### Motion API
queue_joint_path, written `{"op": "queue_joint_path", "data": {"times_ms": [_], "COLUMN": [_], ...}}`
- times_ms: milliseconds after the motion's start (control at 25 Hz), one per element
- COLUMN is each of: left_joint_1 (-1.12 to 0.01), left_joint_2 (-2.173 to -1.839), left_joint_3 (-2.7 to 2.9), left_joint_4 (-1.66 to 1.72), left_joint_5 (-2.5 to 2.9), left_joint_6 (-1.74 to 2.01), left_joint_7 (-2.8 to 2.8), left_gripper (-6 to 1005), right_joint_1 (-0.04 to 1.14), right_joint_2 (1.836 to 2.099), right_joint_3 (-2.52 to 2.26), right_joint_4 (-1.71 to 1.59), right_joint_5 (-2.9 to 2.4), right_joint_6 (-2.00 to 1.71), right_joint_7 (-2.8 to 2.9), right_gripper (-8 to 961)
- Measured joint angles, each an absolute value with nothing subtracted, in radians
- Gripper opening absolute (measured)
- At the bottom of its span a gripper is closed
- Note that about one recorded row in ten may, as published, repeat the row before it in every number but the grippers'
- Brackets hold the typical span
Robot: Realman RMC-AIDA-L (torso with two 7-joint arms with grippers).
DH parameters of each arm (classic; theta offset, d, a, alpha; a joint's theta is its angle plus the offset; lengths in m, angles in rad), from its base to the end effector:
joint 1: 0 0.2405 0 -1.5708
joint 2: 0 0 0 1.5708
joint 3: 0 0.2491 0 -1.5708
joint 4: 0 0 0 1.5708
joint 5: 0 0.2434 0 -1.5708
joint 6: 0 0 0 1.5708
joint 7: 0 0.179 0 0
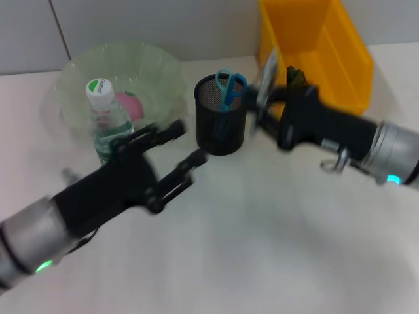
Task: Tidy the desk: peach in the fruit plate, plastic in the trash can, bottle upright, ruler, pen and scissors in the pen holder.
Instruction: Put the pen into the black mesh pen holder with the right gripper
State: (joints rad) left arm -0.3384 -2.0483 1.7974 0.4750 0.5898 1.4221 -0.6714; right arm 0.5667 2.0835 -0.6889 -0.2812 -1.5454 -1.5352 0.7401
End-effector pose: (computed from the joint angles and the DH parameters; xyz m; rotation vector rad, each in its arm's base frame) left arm -0.2122 0.3139 -0.0893 -2.4120 -0.1973 -1.2156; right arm 0.2359 0.3692 -0.0483 -2.3652 0.1914 1.0722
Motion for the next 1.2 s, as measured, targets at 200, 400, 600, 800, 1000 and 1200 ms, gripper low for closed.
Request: {"op": "queue_joint_path", "data": {"times_ms": [200,400,600,800,1000,1200], "left_joint_1": [-0.249,-0.225,-0.232,-0.241,-0.248,-0.253], "left_joint_2": [-2.027,-2.030,-2.033,-2.035,-2.035,-2.034], "left_joint_3": [1.762,1.721,1.719,1.719,1.719,1.719], "left_joint_4": [0.410,0.353,0.346,0.343,0.341,0.340], "left_joint_5": [0.591,0.592,0.592,0.592,0.592,0.592], "left_joint_6": [1.431,1.439,1.442,1.442,1.442,1.442], "left_joint_7": [-0.614,-0.593,-0.589,-0.589,-0.594,-0.597], "left_gripper": [508,600,808,808,808,808], "right_joint_1": [0.636,0.766,0.841,0.837,0.825,0.820], "right_joint_2": [2.087,2.092,2.092,2.092,2.092,2.092], "right_joint_3": [-0.698,-0.694,-0.702,-0.702,-0.701,-0.700], "right_joint_4": [-0.237,-0.140,-0.063,-0.045,-0.034,-0.024], "right_joint_5": [-1.380,-1.334,-1.318,-1.319,-1.319,-1.318], "right_joint_6": [-1.472,-1.293,-1.171,-1.162,-1.146,-1.103], "right_joint_7": [0.651,0.551,0.518,0.522,0.522,0.518], "right_gripper": [145,146,148,149,151,152]}}
